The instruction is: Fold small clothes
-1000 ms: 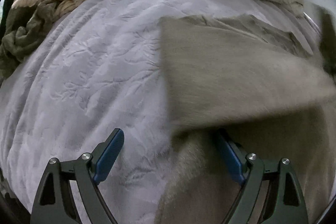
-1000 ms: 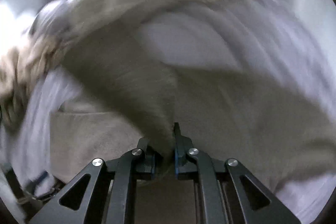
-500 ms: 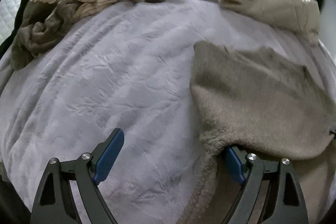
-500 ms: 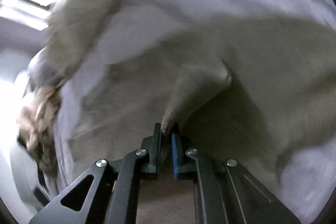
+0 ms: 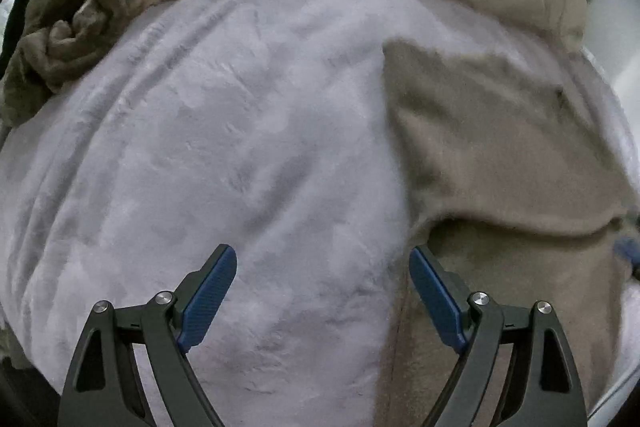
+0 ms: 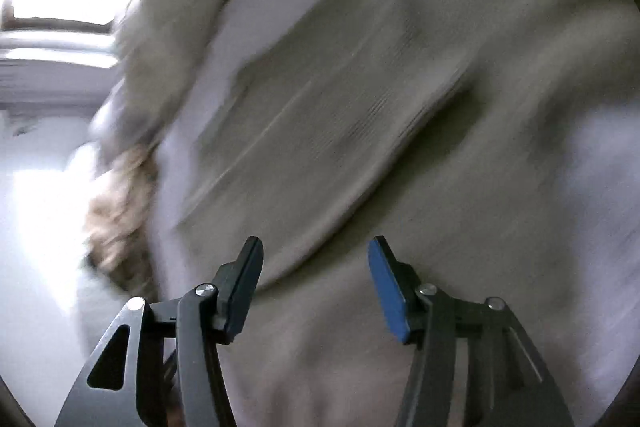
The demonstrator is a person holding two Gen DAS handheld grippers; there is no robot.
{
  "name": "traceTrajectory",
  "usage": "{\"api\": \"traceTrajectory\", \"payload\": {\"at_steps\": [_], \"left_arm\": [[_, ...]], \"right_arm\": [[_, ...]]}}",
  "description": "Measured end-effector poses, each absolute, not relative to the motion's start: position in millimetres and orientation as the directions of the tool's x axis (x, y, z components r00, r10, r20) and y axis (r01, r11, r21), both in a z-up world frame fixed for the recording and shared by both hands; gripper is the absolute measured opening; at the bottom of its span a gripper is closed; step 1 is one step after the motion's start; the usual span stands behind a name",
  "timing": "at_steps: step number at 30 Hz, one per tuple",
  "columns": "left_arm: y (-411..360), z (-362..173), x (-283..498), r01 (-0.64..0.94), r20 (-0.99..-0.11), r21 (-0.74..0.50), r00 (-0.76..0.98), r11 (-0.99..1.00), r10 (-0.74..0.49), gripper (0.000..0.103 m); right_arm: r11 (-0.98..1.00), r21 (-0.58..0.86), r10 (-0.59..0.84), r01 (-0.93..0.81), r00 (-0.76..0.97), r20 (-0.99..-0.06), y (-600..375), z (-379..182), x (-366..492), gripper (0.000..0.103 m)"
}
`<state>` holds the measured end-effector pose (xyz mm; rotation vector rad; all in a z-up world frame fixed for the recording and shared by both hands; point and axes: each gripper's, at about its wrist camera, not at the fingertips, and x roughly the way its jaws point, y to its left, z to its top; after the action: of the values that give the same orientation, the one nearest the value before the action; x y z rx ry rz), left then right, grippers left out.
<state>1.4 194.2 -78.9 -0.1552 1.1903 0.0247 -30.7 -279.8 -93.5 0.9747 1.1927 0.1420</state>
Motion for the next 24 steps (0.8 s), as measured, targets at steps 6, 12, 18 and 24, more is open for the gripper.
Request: {"api": "traceTrajectory", "payload": {"at_steps": [6, 12, 18, 24], "left_arm": [[200, -77, 83, -0.069, -0.889, -0.301, 0.381, 0.951, -0.254, 0.089], [176, -119, 157, -0.012, -0.919, -0.296, 0.276, 0.955, -0.281, 0.086], [175, -117, 168, 0.033, -0.885, -0.4, 0.244, 0.916, -0.396, 0.015], [206, -117, 171, 0.023, -0.879, -0.388, 0.29, 0.921, -0.378, 0.015]], "right_arm": [[0.466, 0.831, 0.783, 0.305, 0.295, -0.548, -153, -126, -18, 0.06], [0.456, 0.844, 0.795, 0.284, 0.296, -0.529, -85, -150, 9, 0.06], [0.428, 0.854, 0.792, 0.296, 0.331, -0.512, -70, -151, 22, 0.006], [0.526, 0.823, 0.786, 0.213, 0.248, -0.566, -37, -160, 31, 0.007]]}}
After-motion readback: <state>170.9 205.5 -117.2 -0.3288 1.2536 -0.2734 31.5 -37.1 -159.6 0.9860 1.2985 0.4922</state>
